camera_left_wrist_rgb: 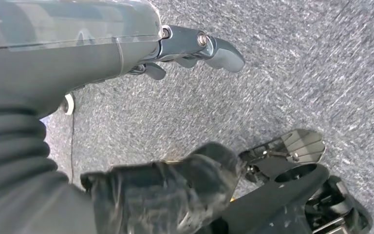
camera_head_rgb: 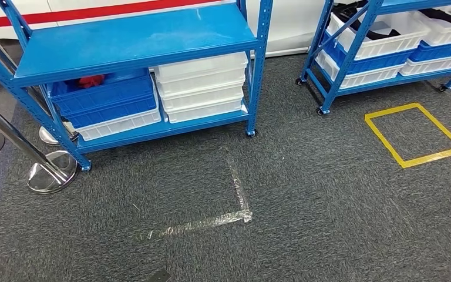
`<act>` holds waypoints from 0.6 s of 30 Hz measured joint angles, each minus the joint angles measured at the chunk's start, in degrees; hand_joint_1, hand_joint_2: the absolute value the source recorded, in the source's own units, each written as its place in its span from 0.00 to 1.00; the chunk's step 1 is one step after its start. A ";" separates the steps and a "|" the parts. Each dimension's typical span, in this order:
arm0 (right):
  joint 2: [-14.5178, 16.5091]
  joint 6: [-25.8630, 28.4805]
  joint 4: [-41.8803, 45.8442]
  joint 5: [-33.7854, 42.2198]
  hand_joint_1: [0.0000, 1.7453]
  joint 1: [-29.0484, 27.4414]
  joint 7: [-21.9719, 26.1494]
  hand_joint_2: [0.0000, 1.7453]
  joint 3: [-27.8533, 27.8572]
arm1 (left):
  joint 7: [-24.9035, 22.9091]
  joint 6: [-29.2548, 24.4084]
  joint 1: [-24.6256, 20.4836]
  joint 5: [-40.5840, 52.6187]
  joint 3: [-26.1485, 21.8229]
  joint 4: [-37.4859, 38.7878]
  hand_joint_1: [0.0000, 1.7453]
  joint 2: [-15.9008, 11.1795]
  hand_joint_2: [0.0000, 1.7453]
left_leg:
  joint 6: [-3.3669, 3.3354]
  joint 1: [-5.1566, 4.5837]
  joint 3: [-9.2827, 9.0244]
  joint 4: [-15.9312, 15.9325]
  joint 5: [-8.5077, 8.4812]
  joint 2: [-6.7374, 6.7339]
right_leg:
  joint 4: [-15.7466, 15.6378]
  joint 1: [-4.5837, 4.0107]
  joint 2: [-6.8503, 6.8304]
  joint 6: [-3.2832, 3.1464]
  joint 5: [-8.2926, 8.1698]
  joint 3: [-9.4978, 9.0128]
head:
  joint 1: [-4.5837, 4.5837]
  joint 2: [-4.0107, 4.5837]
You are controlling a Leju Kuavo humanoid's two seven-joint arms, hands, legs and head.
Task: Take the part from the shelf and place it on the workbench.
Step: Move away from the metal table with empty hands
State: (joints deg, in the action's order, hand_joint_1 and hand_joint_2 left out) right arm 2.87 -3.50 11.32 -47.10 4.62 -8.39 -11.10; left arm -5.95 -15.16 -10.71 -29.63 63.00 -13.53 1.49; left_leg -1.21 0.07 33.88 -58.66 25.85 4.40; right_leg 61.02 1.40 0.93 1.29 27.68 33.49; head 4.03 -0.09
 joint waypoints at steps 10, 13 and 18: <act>-0.09 0.91 1.17 6.65 0.00 -1.04 0.50 1.00 -0.64 | 0.65 2.18 3.36 4.13 -3.25 0.00 0.00 -0.17 1.00 | 2.20 0.25 7.45 -15.57 7.29 -3.65 | -1.54 -0.41 -1.46 -2.39 -0.04 -1.16 | 0.75 0.00; -0.18 1.00 2.58 9.26 0.00 -0.99 1.03 1.00 -0.61 | 1.01 2.98 5.01 5.77 -5.85 0.01 0.00 -0.38 1.00 | 1.83 0.21 3.74 -8.33 2.46 -4.02 | -1.53 -0.49 -1.98 -2.29 0.28 -1.63 | 0.75 0.00; -0.25 1.25 5.14 14.27 0.00 -0.91 2.06 1.00 -0.15 | 1.70 4.55 7.84 8.87 -11.62 0.04 0.00 -0.70 1.00 | 0.53 -0.52 -0.63 0.09 0.66 -4.73 | -1.67 -0.80 -2.37 -1.03 0.62 -1.95 | 0.67 0.00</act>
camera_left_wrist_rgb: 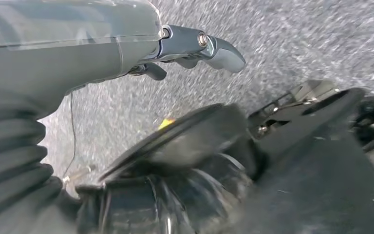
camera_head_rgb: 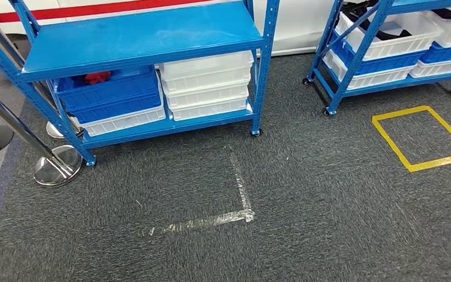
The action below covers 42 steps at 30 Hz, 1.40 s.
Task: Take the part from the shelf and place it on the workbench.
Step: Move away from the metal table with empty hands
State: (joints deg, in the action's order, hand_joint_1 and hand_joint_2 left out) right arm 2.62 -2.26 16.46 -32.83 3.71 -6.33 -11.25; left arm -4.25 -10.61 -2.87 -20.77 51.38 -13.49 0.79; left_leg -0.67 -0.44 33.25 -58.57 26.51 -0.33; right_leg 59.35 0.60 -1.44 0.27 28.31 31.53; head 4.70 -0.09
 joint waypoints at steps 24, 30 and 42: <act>-1.55 1.78 3.45 24.44 0.00 -8.45 4.60 0.25 5.37 | 2.94 7.62 9.07 15.39 -30.62 -5.78 0.00 -0.66 0.00 | 2.35 1.12 5.08 -13.85 7.12 0.72 | 0.37 0.25 0.87 -1.90 -0.25 0.37 | 0.05 0.00; -2.06 2.01 8.11 28.36 0.00 -5.96 5.42 0.00 6.90 | 3.46 8.85 14.60 17.86 -36.93 -3.83 0.00 -0.90 0.00 | 2.48 1.68 -1.48 -0.12 1.26 0.70 | 1.12 -0.32 0.96 -1.02 0.74 0.67 | -0.21 0.00; -2.18 2.37 7.75 32.74 0.00 -11.53 6.07 0.00 8.72 | 4.38 10.21 11.72 20.58 -45.66 -6.32 0.00 -1.03 0.00 | 1.81 1.34 -1.43 -0.08 1.70 0.44 | 0.45 -0.11 1.33 -0.50 0.57 0.15 | -0.27 0.00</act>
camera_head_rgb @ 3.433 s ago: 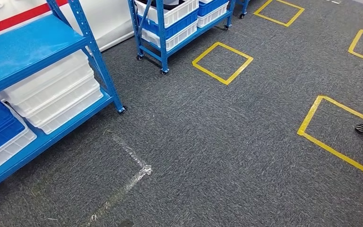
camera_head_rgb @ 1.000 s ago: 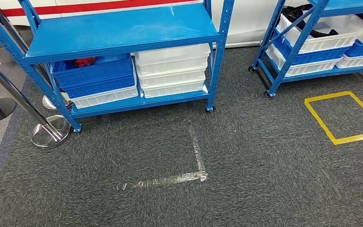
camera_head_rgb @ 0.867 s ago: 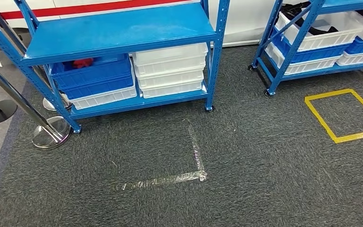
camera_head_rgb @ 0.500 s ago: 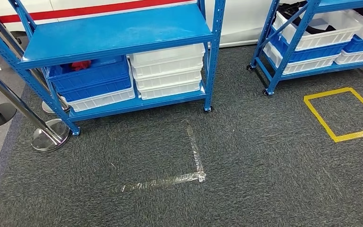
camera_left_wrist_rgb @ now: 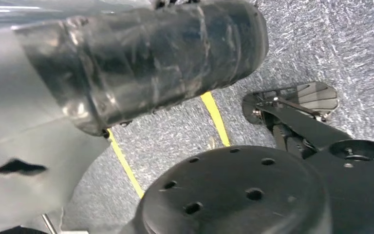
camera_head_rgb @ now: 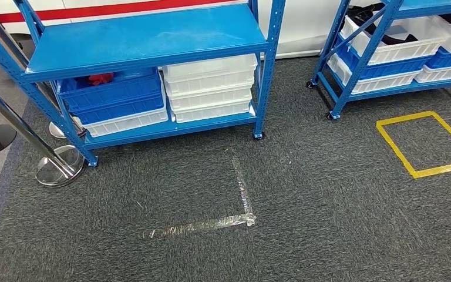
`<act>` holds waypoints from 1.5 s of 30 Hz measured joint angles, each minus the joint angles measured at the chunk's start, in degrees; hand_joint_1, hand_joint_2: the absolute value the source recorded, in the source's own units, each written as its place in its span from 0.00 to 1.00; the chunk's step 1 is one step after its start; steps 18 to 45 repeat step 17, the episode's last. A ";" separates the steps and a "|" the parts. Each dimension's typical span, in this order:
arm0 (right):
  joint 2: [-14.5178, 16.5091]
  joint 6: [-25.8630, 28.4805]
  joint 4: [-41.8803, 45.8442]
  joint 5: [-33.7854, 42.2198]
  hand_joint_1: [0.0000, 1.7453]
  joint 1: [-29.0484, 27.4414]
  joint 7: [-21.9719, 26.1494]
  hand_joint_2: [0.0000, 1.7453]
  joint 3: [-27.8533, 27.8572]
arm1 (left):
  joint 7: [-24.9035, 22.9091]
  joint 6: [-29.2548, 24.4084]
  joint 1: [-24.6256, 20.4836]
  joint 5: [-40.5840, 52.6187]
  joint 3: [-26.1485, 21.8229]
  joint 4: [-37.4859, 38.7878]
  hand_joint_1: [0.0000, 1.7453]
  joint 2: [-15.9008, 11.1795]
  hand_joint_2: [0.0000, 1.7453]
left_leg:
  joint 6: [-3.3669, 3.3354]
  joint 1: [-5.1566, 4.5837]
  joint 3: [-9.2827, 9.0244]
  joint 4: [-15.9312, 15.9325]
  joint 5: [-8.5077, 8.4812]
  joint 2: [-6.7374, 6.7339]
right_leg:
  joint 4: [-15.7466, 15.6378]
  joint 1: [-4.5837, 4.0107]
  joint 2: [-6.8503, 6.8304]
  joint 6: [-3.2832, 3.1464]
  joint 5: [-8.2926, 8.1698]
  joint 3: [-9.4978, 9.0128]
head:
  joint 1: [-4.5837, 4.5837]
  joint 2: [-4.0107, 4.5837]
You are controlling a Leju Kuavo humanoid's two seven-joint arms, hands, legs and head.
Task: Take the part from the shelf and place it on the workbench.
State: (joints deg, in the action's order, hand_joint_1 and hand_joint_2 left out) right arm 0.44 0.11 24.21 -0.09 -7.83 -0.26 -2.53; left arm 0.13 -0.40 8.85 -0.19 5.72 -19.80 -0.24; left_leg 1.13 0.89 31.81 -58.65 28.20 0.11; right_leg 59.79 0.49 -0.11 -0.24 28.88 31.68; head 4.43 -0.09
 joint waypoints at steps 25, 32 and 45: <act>0.00 0.04 -0.50 0.11 0.00 -0.52 0.04 0.00 0.96 | 0.00 0.03 -0.24 0.08 -3.65 -1.25 0.00 0.00 0.00 | -0.03 0.01 -0.41 0.22 -0.03 0.08 | -0.02 0.02 -0.05 0.04 0.04 -0.03 | 0.02 0.00; 0.00 0.04 -0.50 0.11 0.00 -0.52 0.04 0.00 0.96 | 0.00 0.03 -0.24 0.08 -3.65 -1.25 0.00 0.00 0.00 | -0.03 0.01 -0.41 0.22 -0.03 0.08 | -0.02 0.02 -0.05 0.04 0.04 -0.03 | 0.02 0.00; 0.00 0.04 -0.50 0.11 0.00 -0.52 0.04 0.00 0.96 | 0.00 0.03 -0.24 0.08 -3.65 -1.25 0.00 0.00 0.00 | -0.03 0.01 -0.41 0.22 -0.03 0.08 | -0.02 0.02 -0.05 0.04 0.04 -0.03 | 0.02 0.00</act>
